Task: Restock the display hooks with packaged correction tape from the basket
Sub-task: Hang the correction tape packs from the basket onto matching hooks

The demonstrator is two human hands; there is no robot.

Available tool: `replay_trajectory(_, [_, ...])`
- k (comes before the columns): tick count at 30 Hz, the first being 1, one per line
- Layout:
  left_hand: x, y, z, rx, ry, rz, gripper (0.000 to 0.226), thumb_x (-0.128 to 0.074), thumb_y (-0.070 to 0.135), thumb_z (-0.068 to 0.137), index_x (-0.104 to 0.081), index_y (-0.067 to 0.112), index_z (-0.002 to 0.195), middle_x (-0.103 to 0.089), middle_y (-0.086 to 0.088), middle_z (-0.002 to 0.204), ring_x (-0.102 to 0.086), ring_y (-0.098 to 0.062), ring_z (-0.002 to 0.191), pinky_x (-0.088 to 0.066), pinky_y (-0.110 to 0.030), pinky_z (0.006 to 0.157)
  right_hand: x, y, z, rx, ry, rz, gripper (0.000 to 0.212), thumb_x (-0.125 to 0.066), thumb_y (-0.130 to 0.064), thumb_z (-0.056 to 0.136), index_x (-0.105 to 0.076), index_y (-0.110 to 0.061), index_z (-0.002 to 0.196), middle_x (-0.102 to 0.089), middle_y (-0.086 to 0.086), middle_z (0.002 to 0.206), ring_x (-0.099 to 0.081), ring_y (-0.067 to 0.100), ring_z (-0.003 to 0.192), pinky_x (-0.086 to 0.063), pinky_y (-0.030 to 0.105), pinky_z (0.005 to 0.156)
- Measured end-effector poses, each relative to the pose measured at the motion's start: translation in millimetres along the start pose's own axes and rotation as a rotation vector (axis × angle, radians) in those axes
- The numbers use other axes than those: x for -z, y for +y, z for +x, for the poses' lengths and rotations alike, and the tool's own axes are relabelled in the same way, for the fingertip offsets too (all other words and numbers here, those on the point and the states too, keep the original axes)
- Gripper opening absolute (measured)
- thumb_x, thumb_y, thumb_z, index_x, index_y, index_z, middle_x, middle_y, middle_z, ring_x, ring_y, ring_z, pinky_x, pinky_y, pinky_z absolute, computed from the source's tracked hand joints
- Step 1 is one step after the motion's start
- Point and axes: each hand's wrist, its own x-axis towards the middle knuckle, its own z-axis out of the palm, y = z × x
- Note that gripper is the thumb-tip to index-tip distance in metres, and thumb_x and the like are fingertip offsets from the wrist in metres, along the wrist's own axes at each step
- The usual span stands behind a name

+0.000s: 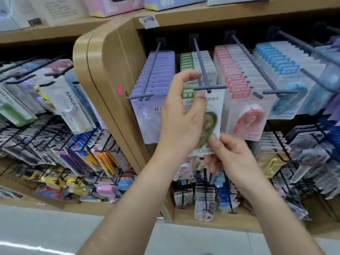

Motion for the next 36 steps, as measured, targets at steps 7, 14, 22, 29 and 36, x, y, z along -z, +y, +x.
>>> replay_trajectory(7, [21, -17, -19, -0.135, -0.029, 0.302, 0.043, -0.053, 0.013, 0.099, -0.050, 0.028, 0.139, -0.041, 0.007, 0.055, -0.045, -0.021, 0.047, -0.043, -0.041, 0.047, -9, 7, -2, 0.080, 0.228, -0.048, 0.033, -0.057, -0.038, 0.090, -0.064, -0.008, 0.079, -0.059, 0.007, 0.053, -0.050, 0.014, 0.041, -0.039, 0.022, 0.040])
replay_trajectory(14, [22, -26, -21, -0.175, -0.035, 0.563, 0.052, -0.054, 0.016, 0.096, -0.044, 0.033, 0.144, -0.060, 0.000, 0.064, -0.056, -0.019, 0.051, -0.049, -0.044, 0.049, -15, 11, 3, 0.069, 0.318, -0.077, 0.035, -0.056, -0.028, 0.099, -0.060, 0.000, 0.078, -0.056, 0.006, 0.050, -0.047, 0.013, 0.040, -0.037, 0.021, 0.039])
replay_trajectory(22, [33, -19, -25, -0.052, -0.136, 0.690, 0.044, -0.055, 0.018, 0.096, -0.054, 0.022, 0.140, -0.073, -0.002, 0.094, -0.067, -0.024, 0.077, -0.054, -0.041, 0.071, -31, 4, 37, 0.073, 0.444, -0.106, 0.044, -0.055, -0.031, 0.101, -0.051, 0.003, 0.073, -0.054, 0.005, 0.048, -0.047, 0.016, 0.040, -0.037, 0.026, 0.043])
replay_trajectory(29, [56, -36, -38, -0.153, -0.002, 0.470, 0.025, -0.055, 0.017, 0.091, -0.073, 0.015, 0.109, -0.071, 0.008, 0.098, -0.062, -0.005, 0.082, -0.053, -0.025, 0.073, -41, 14, 50, -0.082, 0.498, 0.002, 0.021, -0.057, -0.022, 0.100, -0.065, -0.007, 0.088, -0.067, 0.006, 0.071, -0.061, 0.016, 0.057, -0.055, 0.029, 0.057])
replay_trajectory(36, [73, -52, -55, -0.135, -0.036, 0.295, 0.022, -0.056, 0.016, 0.091, -0.075, 0.016, 0.102, -0.065, 0.021, 0.087, -0.064, -0.005, 0.079, -0.051, -0.023, 0.069, -24, 22, -2, -0.314, 0.192, -0.197, 0.017, -0.054, -0.011, 0.099, -0.070, -0.009, 0.104, -0.075, 0.010, 0.082, -0.065, 0.012, 0.062, -0.053, 0.025, 0.061])
